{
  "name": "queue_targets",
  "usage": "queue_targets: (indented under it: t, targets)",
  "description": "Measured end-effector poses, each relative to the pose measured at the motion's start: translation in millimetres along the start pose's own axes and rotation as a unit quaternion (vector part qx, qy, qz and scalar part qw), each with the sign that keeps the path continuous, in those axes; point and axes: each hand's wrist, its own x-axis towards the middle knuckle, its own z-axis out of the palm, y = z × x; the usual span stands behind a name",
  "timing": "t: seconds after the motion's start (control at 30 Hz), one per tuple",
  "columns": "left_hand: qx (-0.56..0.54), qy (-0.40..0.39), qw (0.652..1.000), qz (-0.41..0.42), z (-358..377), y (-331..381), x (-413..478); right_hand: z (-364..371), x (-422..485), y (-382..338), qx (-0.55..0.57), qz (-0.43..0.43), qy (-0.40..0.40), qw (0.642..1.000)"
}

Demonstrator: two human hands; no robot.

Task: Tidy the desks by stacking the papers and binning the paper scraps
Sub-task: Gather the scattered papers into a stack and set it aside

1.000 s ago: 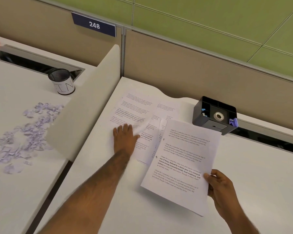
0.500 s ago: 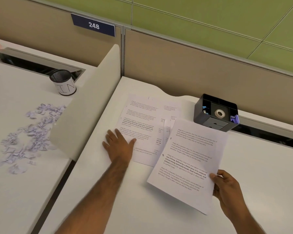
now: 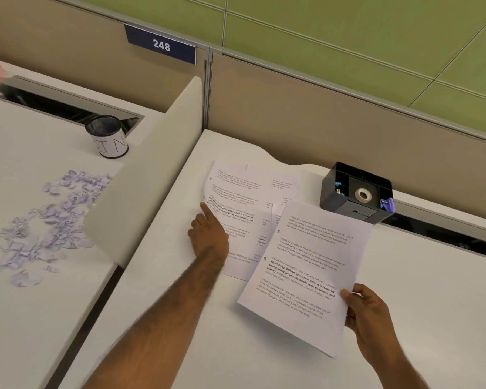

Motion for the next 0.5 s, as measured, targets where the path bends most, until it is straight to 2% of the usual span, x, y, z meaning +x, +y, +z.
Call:
queue_targets:
  t: [0.17, 0.3, 0.5]
  targets:
    - [-0.058, -0.042, 0.997, -0.032, -5.3, 3.6, 10.1, -0.4, -2.6, 0.7, -0.002, -0.002, -0.003, 1.0]
    - [-0.045, -0.024, 0.997, -0.05, -9.9, 4.1, 11.3, -1.5, -3.7, 0.1, 0.004, -0.004, -0.002, 1.0]
    - [-0.024, -0.014, 0.999, -0.026, -12.6, 2.9, 6.0, -3.8, -4.1, 3.7, 0.014, -0.004, 0.002, 1.0]
